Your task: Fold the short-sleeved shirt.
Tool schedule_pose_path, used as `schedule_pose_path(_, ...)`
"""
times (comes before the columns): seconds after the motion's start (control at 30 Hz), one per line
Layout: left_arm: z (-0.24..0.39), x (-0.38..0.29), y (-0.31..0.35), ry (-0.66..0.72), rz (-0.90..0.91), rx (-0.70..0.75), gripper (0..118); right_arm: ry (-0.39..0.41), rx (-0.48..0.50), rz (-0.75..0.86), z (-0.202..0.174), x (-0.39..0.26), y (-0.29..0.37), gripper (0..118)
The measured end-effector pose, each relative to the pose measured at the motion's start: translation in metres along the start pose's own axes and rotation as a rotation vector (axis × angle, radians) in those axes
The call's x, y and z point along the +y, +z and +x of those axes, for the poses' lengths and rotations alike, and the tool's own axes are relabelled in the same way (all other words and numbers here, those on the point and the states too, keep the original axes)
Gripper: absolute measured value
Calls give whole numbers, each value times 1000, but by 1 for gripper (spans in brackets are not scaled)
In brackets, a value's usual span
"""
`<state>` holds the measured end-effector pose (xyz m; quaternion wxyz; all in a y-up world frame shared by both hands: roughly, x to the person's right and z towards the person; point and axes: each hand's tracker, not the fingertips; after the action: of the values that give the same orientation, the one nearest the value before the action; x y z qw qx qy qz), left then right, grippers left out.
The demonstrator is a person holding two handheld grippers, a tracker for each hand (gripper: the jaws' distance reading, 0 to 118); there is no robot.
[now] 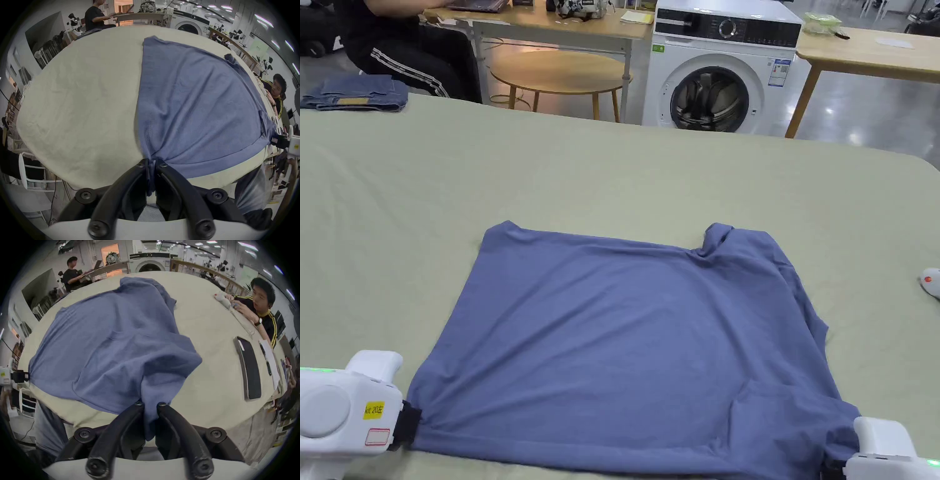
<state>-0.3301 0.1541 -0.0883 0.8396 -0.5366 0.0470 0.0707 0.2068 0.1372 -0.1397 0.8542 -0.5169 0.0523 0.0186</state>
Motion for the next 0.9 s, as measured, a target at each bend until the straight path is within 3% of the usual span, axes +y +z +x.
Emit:
schedule_pose_path(0.4,-7,83,24,6,168,-32,3,-6,19,168,-4,88,36,7)
schedule_pose_path(0.73,-22,180,-32,86,164,-74,3,-51,24,149,2,196,-29,7)
schedule_pose_path(0.9,-29,206,-71,96,123,-75,3,-33,5,98,-7,221,-69,7)
